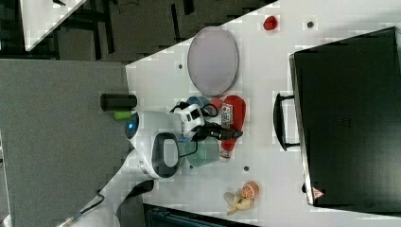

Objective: Pick ketchup from strainer and place it on the table

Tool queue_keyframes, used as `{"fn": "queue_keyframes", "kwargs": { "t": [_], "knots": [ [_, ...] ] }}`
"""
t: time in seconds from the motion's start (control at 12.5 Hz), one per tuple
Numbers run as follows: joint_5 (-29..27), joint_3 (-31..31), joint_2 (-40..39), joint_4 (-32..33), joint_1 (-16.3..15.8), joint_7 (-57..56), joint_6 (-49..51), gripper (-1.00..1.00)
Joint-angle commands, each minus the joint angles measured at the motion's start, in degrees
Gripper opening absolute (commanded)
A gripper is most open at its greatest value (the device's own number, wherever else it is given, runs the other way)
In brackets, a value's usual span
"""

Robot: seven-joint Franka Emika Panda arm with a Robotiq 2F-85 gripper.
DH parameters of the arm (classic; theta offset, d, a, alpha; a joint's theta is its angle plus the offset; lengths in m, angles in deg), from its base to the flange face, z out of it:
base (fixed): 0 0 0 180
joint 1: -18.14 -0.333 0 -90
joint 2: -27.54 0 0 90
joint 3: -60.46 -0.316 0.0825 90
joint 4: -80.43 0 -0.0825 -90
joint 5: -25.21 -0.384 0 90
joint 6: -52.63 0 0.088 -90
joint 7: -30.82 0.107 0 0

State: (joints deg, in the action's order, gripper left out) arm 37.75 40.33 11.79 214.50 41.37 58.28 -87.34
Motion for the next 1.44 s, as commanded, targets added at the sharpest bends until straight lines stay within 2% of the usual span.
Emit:
{"fn": "queue_keyframes", "kwargs": {
  "t": [0.08,0.16,0.24,0.56,0.8,1.04,1.28,1.44],
  "knots": [
    [0.18,-0.17,-1.48,-0.85,-0.07,-2.02,-4.31,0.68],
    [0.18,-0.08,-1.77,-0.80,-0.03,-2.03,-4.73,0.90],
    [0.18,-0.24,-1.49,-1.03,-0.03,-2.03,-4.73,1.00],
    [-0.22,-0.56,4.03,-5.25,-0.12,-0.60,-1.42,1.00],
    [-5.77,-0.77,8.40,-11.40,-0.18,3.69,7.50,1.00],
    [-13.32,-1.00,11.28,-20.62,-0.16,5.67,19.51,1.00],
    [-13.19,-1.28,11.88,-31.63,-0.33,11.23,32.03,1.00],
    [-13.16,-1.17,11.89,-36.79,-0.37,11.65,36.43,1.00]
  ]
}}
